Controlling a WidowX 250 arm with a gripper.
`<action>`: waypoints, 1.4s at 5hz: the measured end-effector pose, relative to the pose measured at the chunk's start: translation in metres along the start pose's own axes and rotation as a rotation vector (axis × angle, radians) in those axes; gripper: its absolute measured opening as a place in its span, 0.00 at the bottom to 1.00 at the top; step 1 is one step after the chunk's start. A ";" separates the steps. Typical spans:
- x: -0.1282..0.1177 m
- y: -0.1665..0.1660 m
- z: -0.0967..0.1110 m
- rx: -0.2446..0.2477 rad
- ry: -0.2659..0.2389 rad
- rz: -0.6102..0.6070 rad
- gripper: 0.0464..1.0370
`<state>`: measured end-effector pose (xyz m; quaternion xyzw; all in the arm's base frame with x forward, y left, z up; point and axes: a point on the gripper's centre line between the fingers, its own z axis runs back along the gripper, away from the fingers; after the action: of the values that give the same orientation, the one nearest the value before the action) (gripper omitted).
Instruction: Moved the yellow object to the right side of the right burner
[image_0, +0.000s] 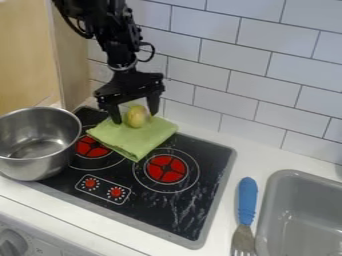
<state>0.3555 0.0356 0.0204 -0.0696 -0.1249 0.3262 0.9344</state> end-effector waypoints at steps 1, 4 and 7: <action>-0.003 0.001 -0.006 0.001 0.019 -0.010 0.92; -0.001 0.000 -0.006 0.001 0.006 -0.019 0.58; 0.001 -0.004 0.019 -0.027 -0.054 -0.027 0.58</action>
<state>0.3535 0.0340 0.0402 -0.0719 -0.1553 0.3137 0.9340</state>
